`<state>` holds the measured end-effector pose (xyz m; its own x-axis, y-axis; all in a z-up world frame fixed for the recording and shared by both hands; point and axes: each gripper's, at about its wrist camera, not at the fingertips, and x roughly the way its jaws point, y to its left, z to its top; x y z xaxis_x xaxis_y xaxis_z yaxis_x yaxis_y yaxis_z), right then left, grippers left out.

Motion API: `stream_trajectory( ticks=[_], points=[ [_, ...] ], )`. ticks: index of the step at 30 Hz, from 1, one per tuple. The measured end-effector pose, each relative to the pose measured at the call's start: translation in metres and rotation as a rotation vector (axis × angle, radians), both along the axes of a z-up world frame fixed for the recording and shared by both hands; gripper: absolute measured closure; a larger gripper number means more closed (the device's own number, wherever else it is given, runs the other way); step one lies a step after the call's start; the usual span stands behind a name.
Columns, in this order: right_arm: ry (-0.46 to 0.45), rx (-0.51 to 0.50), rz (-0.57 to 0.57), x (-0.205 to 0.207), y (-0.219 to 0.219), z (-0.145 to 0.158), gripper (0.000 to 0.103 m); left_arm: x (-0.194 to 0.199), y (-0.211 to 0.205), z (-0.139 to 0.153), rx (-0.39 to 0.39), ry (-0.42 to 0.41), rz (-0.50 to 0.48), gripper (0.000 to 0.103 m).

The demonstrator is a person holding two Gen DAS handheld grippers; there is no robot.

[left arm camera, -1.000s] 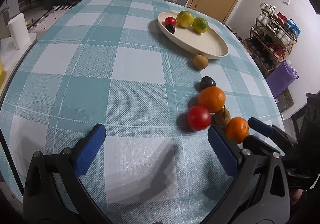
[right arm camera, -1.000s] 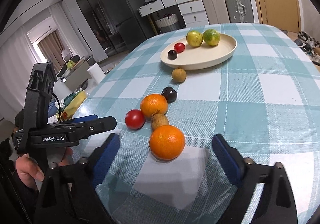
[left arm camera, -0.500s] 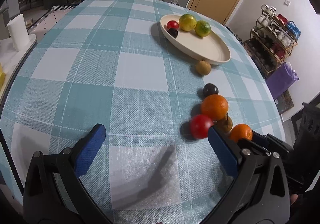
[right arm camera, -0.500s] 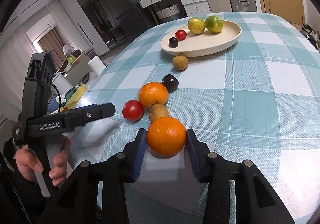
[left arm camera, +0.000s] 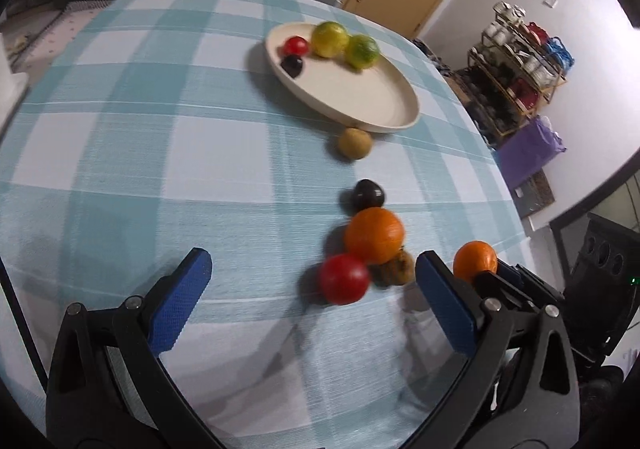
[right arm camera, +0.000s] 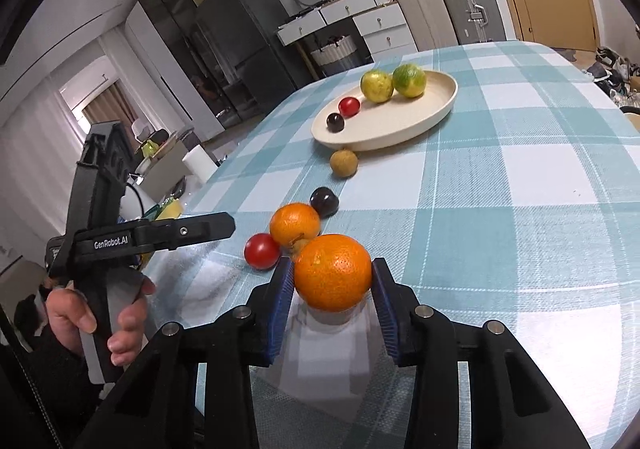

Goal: Organize fruits
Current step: 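Lift the orange with the right tool while the left tool grasps the second orange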

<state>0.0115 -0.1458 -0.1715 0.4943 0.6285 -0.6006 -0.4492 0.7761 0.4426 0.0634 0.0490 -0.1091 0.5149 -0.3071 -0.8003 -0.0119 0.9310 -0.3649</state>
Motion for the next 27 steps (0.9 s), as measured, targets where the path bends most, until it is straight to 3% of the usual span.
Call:
stream_trajectory(
  ticks=[16,19,21,23,27],
  points=[
    [-0.021,0.070,-0.014,0.003,-0.025,0.011,0.063,0.039,-0.033,-0.012,-0.039,0.045,-0.092,0.005],
    [-0.019,0.072,-0.011,0.004,-0.026,0.010,0.063,0.043,-0.036,-0.013,-0.054,0.045,-0.112,0.022],
    [-0.016,0.075,-0.010,0.004,-0.026,0.009,0.063,0.045,-0.039,-0.016,-0.061,0.060,-0.133,0.045],
    [-0.013,0.077,-0.012,0.004,-0.028,0.008,0.063,0.046,-0.042,-0.018,-0.068,0.073,-0.160,0.056],
    [-0.008,0.079,-0.015,0.004,-0.030,0.008,0.063,0.045,-0.046,-0.019,-0.068,0.066,-0.184,0.067]
  ],
)
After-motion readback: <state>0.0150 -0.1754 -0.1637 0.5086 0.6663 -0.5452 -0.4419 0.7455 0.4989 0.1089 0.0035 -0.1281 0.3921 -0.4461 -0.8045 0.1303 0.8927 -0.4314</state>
